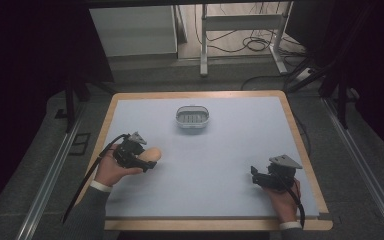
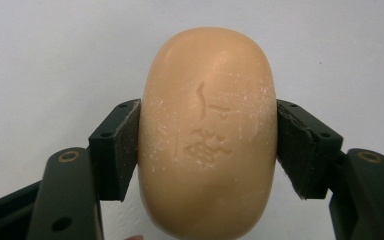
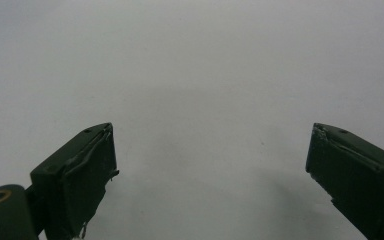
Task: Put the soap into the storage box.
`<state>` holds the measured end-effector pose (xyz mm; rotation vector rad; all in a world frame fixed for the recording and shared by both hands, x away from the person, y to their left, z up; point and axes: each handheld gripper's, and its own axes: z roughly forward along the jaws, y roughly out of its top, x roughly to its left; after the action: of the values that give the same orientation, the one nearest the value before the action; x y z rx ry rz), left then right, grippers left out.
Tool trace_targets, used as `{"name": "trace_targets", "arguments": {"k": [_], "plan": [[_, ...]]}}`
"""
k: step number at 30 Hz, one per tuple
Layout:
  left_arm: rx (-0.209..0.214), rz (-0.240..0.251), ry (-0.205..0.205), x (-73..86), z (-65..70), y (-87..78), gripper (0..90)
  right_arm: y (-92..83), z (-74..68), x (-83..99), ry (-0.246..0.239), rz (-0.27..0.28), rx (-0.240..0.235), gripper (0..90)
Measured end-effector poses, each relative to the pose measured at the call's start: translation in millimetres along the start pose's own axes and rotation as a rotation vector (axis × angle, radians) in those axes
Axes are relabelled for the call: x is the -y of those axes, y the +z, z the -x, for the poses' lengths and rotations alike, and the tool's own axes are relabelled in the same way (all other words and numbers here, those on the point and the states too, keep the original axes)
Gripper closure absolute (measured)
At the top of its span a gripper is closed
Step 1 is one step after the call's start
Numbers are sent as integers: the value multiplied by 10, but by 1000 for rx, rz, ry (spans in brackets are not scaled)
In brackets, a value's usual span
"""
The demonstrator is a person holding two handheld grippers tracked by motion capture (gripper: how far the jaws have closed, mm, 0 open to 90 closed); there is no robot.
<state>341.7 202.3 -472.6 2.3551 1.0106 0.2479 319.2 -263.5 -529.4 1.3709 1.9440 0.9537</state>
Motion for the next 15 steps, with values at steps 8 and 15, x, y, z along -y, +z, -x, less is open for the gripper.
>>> {"name": "trace_targets", "arguments": {"k": [8,15], "plan": [[-1,-2,2,-45,-17,4,323,-1,-1,-1,0,-1,3,62],[-2,2,4,-89,-27,10,323,-3,-1,0,1,0,3,62]]}}
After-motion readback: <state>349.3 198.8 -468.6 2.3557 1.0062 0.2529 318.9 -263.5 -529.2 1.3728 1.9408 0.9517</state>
